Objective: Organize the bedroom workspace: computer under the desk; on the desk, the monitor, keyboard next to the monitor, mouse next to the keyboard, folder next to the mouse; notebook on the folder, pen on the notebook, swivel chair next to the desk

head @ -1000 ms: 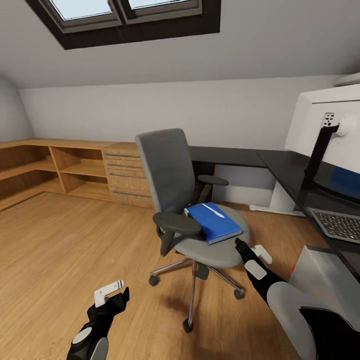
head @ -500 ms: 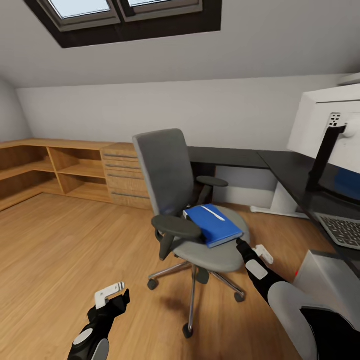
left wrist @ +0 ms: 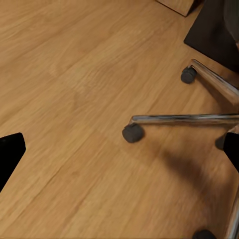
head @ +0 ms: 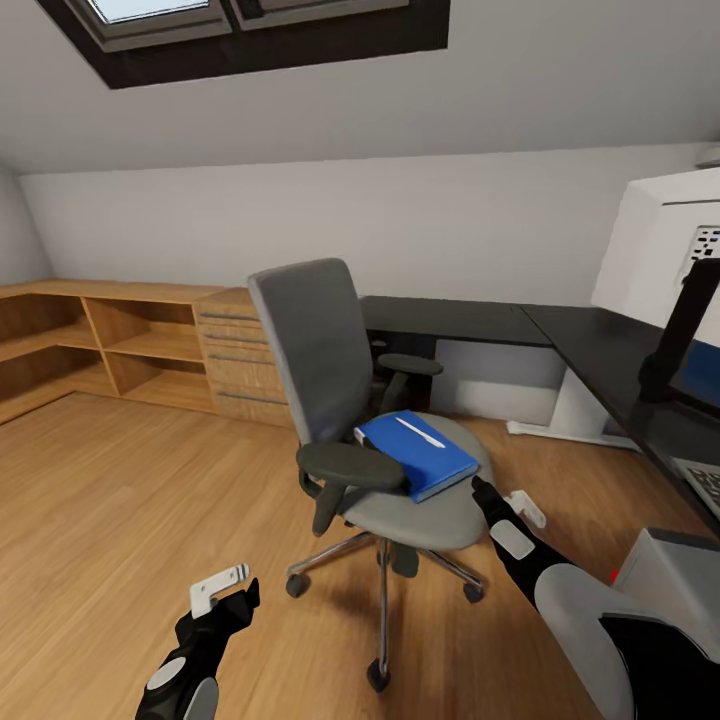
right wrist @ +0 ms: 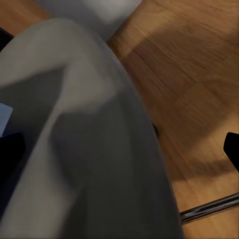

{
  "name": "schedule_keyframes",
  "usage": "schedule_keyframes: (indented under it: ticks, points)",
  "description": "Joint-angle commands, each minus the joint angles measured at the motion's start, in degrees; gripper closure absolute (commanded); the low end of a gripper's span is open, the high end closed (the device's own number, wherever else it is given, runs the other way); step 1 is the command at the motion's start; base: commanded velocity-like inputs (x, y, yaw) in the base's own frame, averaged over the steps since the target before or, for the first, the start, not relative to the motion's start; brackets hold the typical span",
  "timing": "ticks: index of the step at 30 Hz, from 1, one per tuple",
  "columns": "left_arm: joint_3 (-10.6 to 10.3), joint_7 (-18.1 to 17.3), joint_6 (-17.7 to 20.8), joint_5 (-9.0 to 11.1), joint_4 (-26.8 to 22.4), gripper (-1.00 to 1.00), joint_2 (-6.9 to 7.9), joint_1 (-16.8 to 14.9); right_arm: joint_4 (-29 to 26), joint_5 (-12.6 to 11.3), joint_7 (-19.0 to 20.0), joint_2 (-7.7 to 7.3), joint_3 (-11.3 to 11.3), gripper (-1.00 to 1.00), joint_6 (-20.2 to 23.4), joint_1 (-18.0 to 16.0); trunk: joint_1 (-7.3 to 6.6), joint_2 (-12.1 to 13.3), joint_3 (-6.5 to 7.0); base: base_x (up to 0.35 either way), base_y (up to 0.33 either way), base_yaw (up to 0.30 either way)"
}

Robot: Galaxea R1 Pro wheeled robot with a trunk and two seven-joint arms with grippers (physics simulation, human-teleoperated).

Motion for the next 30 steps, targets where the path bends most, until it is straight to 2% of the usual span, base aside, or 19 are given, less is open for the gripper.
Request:
schedule_keyframes:
  ticks: [1, 5, 24, 30]
  points:
    - [-0.1, 0.5, 0.1, 0.5, -0.1, -1.0, 0.0, 0.0, 0.0, 0.1, 0.0, 0.04, -0.4, -1.0, -0.1, 0.0, 0.0, 0.0, -0.06, 0.035, 0.0, 0.0]
    - [-0.1, 0.5, 0.1, 0.5, 0.0, -1.0, -0.01, 0.0, 0.0, 0.1, -0.1, 0.1, -0.4, -1.0, -0.1, 0.0, 0.0, 0.0, -0.03, 0.009, 0.0, 0.118]
    - [-0.2, 0.5, 0.1, 0.5, 0.3, -1.0, -0.04, 0.0, 0.0, 0.1, 0.0, 0.05, -0.4, -1.0, -0.1, 0.0, 0.0, 0.0, 0.4, 0.0, 0.0, 0.241]
    - [-0.2, 0.5, 0.1, 0.5, 0.3, -1.0, -0.04, 0.0, 0.0, 0.1, 0.0, 0.04, -0.4, -1.0, -0.1, 0.0, 0.0, 0.0, 0.41, 0.0, 0.0, 0.07]
